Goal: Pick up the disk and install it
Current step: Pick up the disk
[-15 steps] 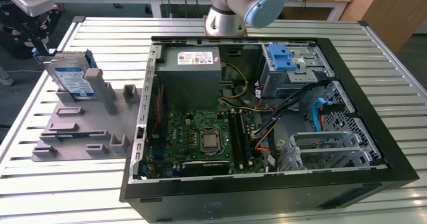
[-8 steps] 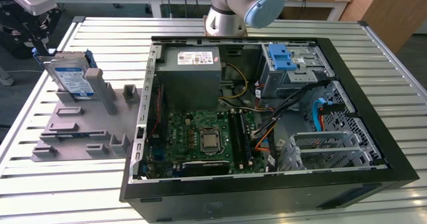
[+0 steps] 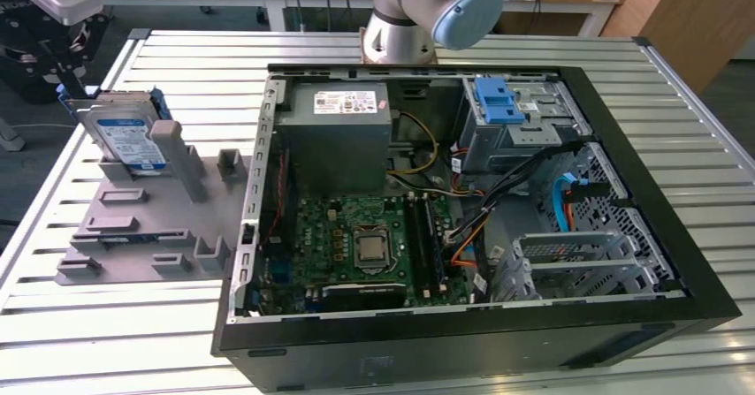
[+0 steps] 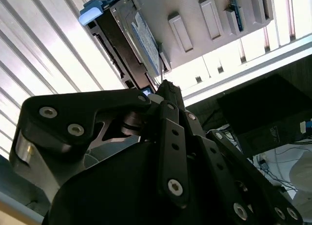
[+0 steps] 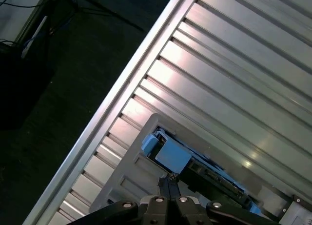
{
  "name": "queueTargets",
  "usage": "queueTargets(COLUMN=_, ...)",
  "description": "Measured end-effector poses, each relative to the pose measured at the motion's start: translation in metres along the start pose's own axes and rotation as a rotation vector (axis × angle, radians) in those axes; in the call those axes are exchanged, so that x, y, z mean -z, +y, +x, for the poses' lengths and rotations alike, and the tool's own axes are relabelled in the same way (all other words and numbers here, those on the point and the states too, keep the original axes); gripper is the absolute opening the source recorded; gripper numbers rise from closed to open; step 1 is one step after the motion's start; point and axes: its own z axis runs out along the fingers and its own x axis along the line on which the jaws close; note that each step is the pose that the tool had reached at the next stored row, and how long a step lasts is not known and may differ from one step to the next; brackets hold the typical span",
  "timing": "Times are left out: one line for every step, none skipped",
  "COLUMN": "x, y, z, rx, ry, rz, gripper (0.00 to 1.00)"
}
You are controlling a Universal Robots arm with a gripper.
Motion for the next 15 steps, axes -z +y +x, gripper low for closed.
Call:
queueTargets(x=0.0000, y=0.0000, z=0.0000, rx=0.006, ry=0.0003, rz=0.0003, gripper=0.11)
queueTargets(x=0.0000, y=0.0000, z=0.0000, rx=0.013, ry=0.0005, rz=0.0006, gripper=0.11)
queueTargets(x=0.0000, y=0.0000, z=0.0000, rx=0.019, ry=0.0007, rz=0.0009, gripper=0.11)
queueTargets(x=0.0000, y=0.0000, z=0.0000, rx=0.025, ry=0.0009, rz=0.0012, gripper=0.11)
queueTargets(x=0.0000, y=0.0000, z=0.0000, rx=0.031, ry=0.0012, rz=0.0014, gripper=0.11)
queueTargets(x=0.0000, y=0.0000, z=0.0000, rx=0.037, ry=0.0014, rz=0.0017, gripper=0.11)
queueTargets(x=0.0000, y=0.0000, z=0.0001, rx=0.044, ry=0.0017, rz=0.0020, gripper=0.11)
queueTargets(x=0.0000, y=0.0000, z=0.0001, rx=0.050, ry=0.0019, rz=0.0023, gripper=0.11)
queueTargets(x=0.0000, y=0.0000, z=0.0001, rx=0.056, ry=0.0021, rz=0.0026, gripper=0.11)
queueTargets(x=0.0000, y=0.0001, z=0.0001, rx=0.062, ry=0.0024, rz=0.0028, gripper=0.11)
queueTargets(x=0.0000, y=0.0001, z=0.0001, rx=0.067, ry=0.0025, rz=0.0031, gripper=0.11)
queueTargets(x=0.0000, y=0.0001, z=0.0001, rx=0.073, ry=0.0027, rz=0.0034, gripper=0.11)
queueTargets(x=0.0000, y=0.0001, z=0.0002, rx=0.079, ry=0.0030, rz=0.0036, gripper=0.11)
queueTargets(x=0.0000, y=0.0001, z=0.0002, rx=0.085, ry=0.0031, rz=0.0039, gripper=0.11)
queueTargets(x=0.0000, y=0.0001, z=0.0002, rx=0.090, ry=0.0034, rz=0.0041, gripper=0.11)
